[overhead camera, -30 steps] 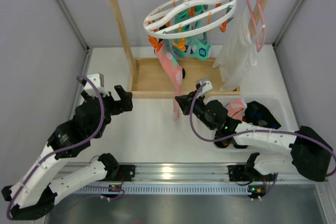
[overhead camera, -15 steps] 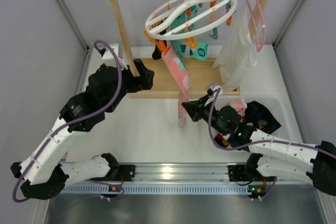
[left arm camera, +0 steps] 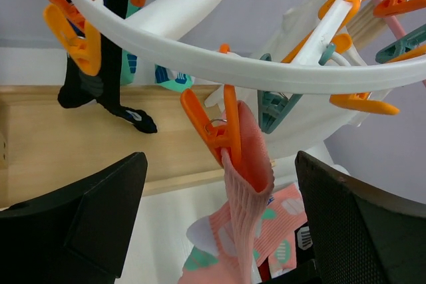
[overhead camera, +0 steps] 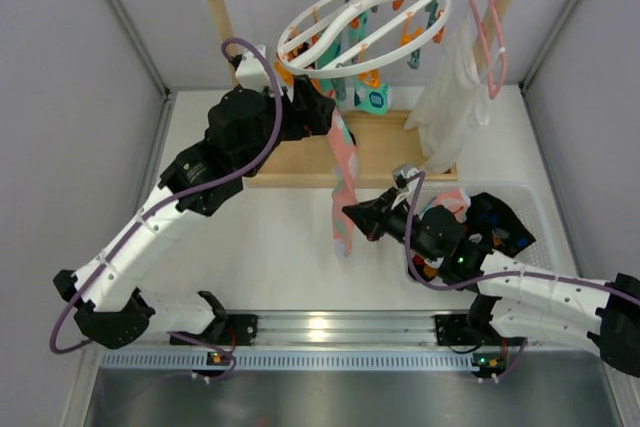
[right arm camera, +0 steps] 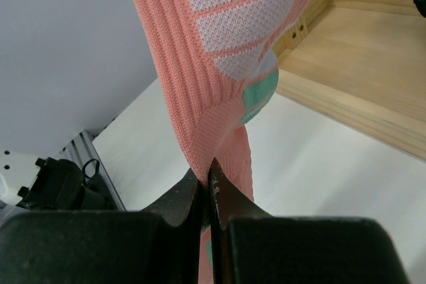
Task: Remove the socks clipped to the hanger
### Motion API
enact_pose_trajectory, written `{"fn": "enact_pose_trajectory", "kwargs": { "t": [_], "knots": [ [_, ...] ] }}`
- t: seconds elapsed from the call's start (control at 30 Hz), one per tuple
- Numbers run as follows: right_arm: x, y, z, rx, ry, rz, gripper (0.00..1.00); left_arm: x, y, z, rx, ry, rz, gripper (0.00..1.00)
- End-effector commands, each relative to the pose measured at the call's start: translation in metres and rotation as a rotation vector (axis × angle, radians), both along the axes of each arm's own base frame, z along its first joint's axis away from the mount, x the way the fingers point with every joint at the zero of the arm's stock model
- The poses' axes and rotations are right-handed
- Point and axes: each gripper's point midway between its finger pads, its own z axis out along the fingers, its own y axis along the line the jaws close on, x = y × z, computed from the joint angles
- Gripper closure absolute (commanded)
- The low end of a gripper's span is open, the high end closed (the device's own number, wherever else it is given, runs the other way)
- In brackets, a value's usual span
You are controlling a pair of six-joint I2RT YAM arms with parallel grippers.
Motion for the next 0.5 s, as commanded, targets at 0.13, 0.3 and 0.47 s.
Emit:
{"fn": "enact_pose_trajectory", "kwargs": {
  "t": [0.13,0.3,0.47],
  "knots": [
    [-0.018,0.008,0.015,0.069,-0.011,0.089,1.0,0.012,-0.012,0.031,-0.11,-0.137,-0.009,0.09],
    [-0.02,0.01,0.016,0.076,-0.011,0.108,1.0,0.017,-0.015,0.035,-0.093,-0.174,-0.007,0.16],
    [-0.027,0.014,0.023,0.095,-0.019,0.153,1.0,0.024,-0.02,0.03,-0.08,-0.172,-0.016,0.22]
  ]
}}
